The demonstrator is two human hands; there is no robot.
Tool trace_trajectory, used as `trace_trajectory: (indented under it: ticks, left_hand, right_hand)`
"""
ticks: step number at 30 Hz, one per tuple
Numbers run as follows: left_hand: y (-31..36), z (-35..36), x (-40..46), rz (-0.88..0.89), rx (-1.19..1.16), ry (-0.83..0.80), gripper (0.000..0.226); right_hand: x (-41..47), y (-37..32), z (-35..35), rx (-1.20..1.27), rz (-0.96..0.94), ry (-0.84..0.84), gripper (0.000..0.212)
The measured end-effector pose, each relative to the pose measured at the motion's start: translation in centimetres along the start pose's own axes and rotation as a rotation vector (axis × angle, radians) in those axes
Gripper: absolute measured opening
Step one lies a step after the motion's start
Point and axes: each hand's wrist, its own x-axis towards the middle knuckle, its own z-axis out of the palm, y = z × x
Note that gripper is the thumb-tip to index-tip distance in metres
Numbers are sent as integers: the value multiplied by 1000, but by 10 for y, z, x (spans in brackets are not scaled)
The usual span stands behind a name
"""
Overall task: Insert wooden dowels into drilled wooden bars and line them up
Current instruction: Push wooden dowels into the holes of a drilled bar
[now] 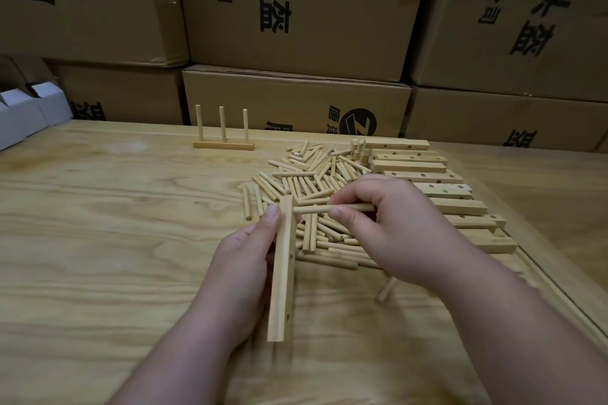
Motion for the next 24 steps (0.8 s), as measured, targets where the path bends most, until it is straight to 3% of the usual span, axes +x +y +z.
trace_trajectory:
  ticks: [7, 12, 24]
  left_hand:
    - [-7, -7, 6, -22, 125, 57, 71]
    - [-6, -6, 4, -7, 199, -24, 50]
    - [-10, -6, 6, -16, 168, -68, 57]
  right_hand:
    - [-2, -6, 6, -19, -1, -27, 6]
    - [-2, -4, 8, -65, -9, -28, 5]
    - [-3, -4, 13, -111, 11, -61, 7]
